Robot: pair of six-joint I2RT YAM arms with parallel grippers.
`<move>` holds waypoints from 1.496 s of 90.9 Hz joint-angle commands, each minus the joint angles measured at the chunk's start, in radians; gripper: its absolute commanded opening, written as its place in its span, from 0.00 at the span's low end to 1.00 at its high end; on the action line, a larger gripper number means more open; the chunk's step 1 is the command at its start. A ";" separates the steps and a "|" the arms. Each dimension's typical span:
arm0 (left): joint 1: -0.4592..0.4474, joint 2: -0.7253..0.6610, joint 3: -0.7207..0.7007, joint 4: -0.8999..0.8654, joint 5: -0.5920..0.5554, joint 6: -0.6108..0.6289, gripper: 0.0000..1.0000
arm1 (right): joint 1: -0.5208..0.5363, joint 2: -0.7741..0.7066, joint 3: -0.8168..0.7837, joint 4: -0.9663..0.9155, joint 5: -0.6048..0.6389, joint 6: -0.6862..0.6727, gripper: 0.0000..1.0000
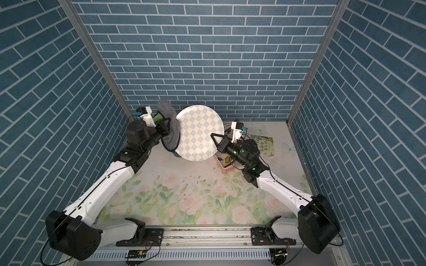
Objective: Wipe the wet plate dry
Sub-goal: Wipe the plate with towel.
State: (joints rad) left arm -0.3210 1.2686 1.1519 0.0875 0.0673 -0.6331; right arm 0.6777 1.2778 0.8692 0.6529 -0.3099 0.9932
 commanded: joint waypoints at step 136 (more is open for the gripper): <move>-0.340 0.257 0.355 -0.191 -0.004 0.327 0.00 | 0.086 -0.073 0.127 0.000 0.046 -0.253 0.00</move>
State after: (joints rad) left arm -0.6827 1.5249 1.5356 -0.0322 0.1490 -0.3237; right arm 0.7444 1.2968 0.9600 0.4786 -0.1658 0.8246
